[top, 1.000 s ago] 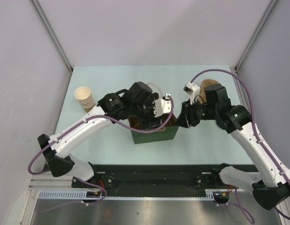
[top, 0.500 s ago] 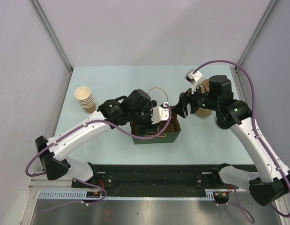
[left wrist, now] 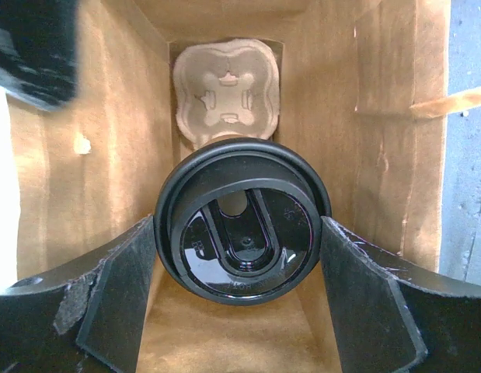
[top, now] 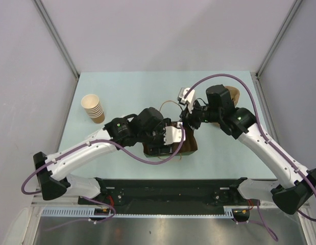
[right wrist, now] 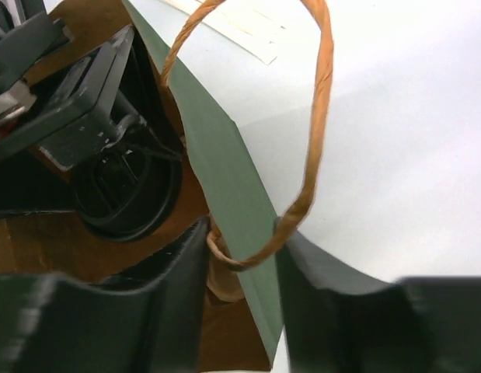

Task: Pack the takeout coffee

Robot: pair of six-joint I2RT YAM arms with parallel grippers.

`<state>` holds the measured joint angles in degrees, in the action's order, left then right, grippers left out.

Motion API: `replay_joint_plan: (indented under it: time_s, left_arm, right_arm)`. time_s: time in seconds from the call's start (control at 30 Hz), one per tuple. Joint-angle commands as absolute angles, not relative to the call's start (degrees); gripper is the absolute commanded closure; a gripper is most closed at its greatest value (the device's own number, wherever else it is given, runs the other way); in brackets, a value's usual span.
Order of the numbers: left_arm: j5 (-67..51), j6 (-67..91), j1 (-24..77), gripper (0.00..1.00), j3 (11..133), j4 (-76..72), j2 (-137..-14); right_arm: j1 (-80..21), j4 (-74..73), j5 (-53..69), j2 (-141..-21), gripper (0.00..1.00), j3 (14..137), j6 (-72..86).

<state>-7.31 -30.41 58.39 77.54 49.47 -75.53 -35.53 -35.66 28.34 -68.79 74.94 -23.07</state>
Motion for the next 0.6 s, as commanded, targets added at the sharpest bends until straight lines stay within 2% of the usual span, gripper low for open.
replay_joint_plan:
  time_s: [0.0,0.03,0.1,0.13,0.57]
  left_arm:
    - [-5.01,-29.10,60.29,0.88,74.54,45.36,-71.72]
    - [-4.31,-28.83,60.47,0.89,73.14,44.74,-70.76]
    - [-3.35,-28.30,60.99,0.89,70.59,42.46,-69.70]
    - [-2.99,-28.21,61.08,0.89,69.71,41.58,-68.39]
    - [7.20,-30.14,64.33,0.90,59.86,27.60,-62.05]
  right_arm:
    - [-37.53,-35.24,26.81,-68.55,0.64,77.43,-26.63]
    - [-37.70,-35.33,26.72,-68.29,0.77,77.52,-26.02]
    - [-38.14,-35.16,27.15,-68.03,0.89,77.52,-25.40]
    - [-38.32,-35.07,27.07,-67.42,1.00,77.52,-25.31]
    - [-46.31,-27.69,17.76,-60.65,1.00,72.34,-19.69]
